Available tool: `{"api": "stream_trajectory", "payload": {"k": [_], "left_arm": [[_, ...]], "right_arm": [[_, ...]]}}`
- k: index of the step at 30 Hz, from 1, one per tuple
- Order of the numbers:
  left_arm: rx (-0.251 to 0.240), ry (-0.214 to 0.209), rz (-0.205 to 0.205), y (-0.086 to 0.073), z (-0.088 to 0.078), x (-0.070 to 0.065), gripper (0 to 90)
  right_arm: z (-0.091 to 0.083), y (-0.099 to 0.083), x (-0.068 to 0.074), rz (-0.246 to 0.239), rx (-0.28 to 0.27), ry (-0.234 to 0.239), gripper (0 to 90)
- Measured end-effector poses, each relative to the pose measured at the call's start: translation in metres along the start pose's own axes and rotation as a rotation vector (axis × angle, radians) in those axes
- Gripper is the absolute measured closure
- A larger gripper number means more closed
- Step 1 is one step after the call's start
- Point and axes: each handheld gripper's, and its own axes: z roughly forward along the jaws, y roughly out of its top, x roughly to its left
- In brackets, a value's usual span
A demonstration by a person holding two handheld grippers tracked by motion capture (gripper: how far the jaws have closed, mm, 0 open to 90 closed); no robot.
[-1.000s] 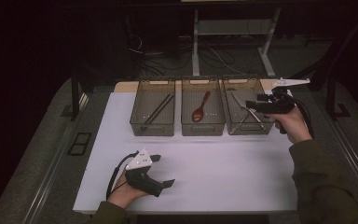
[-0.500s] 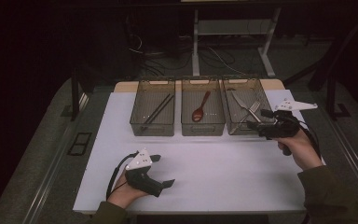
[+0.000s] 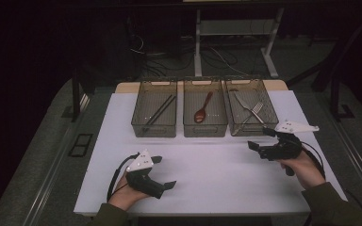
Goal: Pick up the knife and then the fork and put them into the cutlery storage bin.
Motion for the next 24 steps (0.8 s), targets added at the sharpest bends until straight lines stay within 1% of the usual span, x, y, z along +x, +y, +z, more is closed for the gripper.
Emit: {"api": "stream_trajectory", "payload": {"k": [1, 7, 11, 12, 14, 20, 24], "left_arm": [[0.0, 0.0, 0.0, 0.0, 0.0, 0.0, 0.0], [0.001, 0.003, -0.002, 0.0, -0.001, 0.0, 0.0], [0.0, 0.003, -0.001, 0.0, -0.001, 0.0, 0.0], [0.0, 0.003, -0.002, 0.0, -0.001, 0.0, 0.0], [0.002, 0.003, -0.001, 0.0, -0.001, 0.0, 0.0], [0.001, 0.004, -0.001, 0.0, -0.001, 0.0, 0.0], [0.002, 0.005, 0.0, 0.0, -0.001, 0.0, 0.0]], "right_arm": [[-0.001, -0.003, 0.002, 0.002, 0.005, 0.004, 13.2], [-0.003, -0.02, 0.013, -0.009, 0.019, 0.031, 12.6], [-0.006, -0.029, 0.021, -0.024, 0.011, 0.052, 11.5], [-0.007, -0.031, 0.023, -0.022, 0.012, 0.059, 11.6], [-0.008, -0.037, 0.026, -0.016, 0.019, 0.071, 11.6], [-0.01, -0.05, 0.031, -0.021, 0.035, 0.097, 11.6], [-0.011, -0.055, 0.031, -0.032, 0.048, 0.093, 11.6]]}}
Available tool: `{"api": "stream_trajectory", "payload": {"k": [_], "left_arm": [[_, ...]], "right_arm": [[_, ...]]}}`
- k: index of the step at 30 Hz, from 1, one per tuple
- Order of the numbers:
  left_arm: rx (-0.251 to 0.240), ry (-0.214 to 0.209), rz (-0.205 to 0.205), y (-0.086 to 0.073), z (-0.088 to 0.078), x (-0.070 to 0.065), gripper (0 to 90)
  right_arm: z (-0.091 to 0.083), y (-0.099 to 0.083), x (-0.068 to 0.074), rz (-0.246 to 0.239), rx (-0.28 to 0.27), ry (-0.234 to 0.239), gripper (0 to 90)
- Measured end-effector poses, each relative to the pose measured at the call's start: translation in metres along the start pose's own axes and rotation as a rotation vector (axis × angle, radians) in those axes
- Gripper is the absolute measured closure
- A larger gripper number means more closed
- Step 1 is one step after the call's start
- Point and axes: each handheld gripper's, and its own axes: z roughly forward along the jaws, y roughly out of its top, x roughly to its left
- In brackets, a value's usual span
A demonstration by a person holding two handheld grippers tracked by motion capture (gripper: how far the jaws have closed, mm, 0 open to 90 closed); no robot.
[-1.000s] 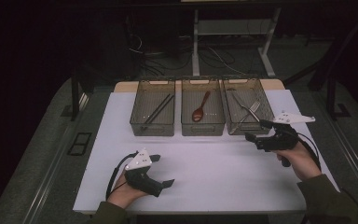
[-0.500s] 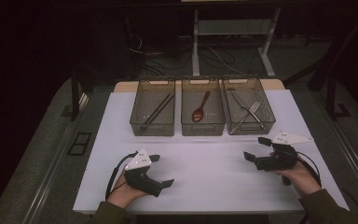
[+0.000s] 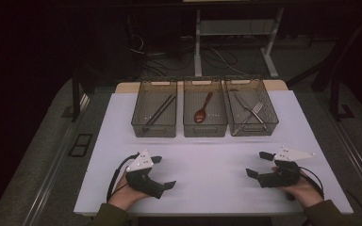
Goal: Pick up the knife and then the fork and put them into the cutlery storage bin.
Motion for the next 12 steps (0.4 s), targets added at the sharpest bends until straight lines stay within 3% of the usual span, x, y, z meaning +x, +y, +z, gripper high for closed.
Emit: {"api": "stream_trajectory", "payload": {"k": [12], "left_arm": [[0.01, 0.001, -0.002, -0.0004, 0.0009, 0.0002, 0.0]], "right_arm": [[-0.0017, -0.0002, -0.0011, -0.003, -0.007, 0.003, 11.6]]}}
